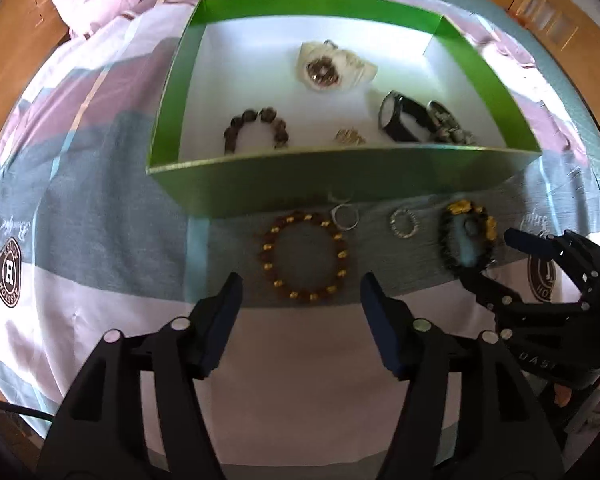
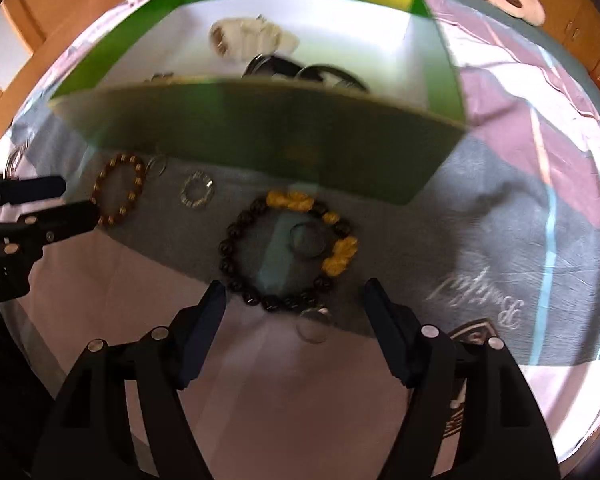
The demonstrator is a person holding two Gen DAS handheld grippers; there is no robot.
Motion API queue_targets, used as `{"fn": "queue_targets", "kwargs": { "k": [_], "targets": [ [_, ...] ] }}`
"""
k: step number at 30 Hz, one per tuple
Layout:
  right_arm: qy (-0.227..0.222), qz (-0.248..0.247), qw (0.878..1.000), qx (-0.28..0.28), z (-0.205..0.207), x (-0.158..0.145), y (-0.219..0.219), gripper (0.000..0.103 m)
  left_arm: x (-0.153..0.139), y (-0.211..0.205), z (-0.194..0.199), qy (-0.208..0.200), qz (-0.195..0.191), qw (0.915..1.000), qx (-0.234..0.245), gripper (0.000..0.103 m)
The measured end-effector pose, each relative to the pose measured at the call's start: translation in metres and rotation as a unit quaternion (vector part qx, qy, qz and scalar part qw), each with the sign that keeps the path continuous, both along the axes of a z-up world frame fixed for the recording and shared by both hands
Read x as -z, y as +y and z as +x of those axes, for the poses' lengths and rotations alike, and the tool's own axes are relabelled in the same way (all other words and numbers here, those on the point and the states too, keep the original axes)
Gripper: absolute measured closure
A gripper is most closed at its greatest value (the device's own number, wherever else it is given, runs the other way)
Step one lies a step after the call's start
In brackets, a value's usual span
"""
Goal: Organize jewelry
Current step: 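Move the left tool to the red-gold bead bracelet while the right tool approaches the black bead bracelet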
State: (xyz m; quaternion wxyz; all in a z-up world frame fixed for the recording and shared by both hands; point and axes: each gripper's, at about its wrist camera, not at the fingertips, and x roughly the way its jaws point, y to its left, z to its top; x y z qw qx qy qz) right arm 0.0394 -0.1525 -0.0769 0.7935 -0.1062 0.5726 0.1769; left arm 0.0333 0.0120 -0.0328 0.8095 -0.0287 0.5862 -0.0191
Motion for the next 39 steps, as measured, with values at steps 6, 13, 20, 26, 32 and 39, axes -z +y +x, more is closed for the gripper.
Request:
{"fn": "queue_targets", "kwargs": {
  "k": [6,13,20,26,32,39],
  "targets": [
    [-0.005,0.021,0.999,-0.041,-0.015,-0.005,0.013,0.033,0.006,-0.006,-0.002,0.008,0.014,0.9998,0.014,0.033],
    [-0.007,0.008,1.000,-0.019,-0.010,-0.003,0.005,0.033,0.013,-0.010,-0.001,0.017,0.025,0.9994,0.019,0.032],
    [-0.011,0.005,1.000,-0.016,-0.010,-0.006,0.001,0.033,0.016,-0.012,-0.002,0.020,0.027,0.9992,0.022,0.031],
    [-0.027,0.021,0.999,-0.008,-0.008,-0.026,-0.011,0.033,0.003,0.007,0.006,0.011,-0.013,0.9998,0.013,0.030],
    [-0.038,0.025,0.999,0.028,-0.002,-0.035,-0.029,0.033,-0.006,0.037,0.014,0.008,-0.063,0.9978,-0.018,0.031],
    [-0.034,0.024,0.999,-0.001,-0.006,-0.033,-0.023,0.033,0.006,0.031,0.021,0.021,-0.060,0.9978,-0.019,0.038]
  ]
}}
